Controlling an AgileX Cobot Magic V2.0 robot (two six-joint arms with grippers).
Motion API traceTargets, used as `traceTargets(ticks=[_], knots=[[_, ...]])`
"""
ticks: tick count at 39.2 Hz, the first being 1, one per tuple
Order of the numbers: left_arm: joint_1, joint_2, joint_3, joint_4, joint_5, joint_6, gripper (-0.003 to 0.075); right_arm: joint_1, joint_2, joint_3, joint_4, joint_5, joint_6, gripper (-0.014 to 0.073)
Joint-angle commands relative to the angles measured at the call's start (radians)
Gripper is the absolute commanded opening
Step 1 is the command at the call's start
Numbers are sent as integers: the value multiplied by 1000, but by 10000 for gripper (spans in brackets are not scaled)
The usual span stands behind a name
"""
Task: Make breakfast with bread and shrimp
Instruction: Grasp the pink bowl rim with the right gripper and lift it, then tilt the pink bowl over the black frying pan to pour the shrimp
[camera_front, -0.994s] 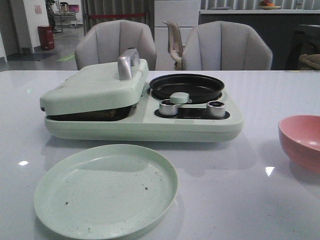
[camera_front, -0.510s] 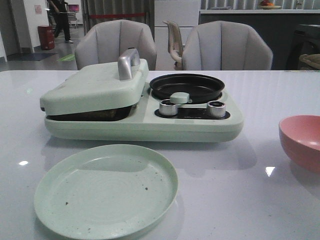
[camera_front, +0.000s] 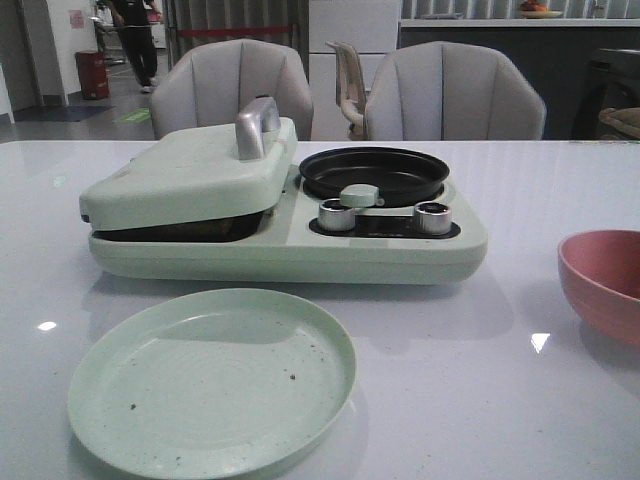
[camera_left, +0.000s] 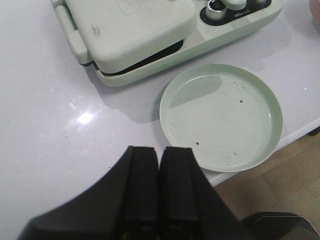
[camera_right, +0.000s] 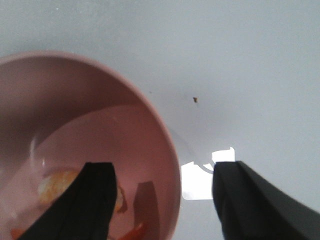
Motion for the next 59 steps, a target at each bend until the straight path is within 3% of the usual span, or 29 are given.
traceTargets(ticks=[1, 7, 14, 21, 31, 40, 48, 59], knots=[[-9, -1, -25, -20, -74, -8, 101, -8, 10, -35, -13, -94, -3, 525], [-9, -1, -25, -20, -74, -8, 101, -8, 56, -35, -13, -112, -3, 458], [-9, -1, -25, -20, -74, -8, 101, -8, 58, -35, -13, -138, -3, 206], [-9, -1, -25, -20, -74, -8, 101, -8, 58, -35, -13, -138, -3, 39], [-9, -1, -25, -20, -74, -8, 101, -6, 57, -97, -7, -78, -3, 38], [-9, -1, -25, -20, -74, -8, 101, 48, 47, -324, -32, 47, -4, 38], [-9, -1, -25, -20, -74, -8, 101, 203, 61, -573, -255, 147, 14, 42], [-9, -1, -25, -20, -74, -8, 101, 489, 208, -910, -827, 320, 213, 42]])
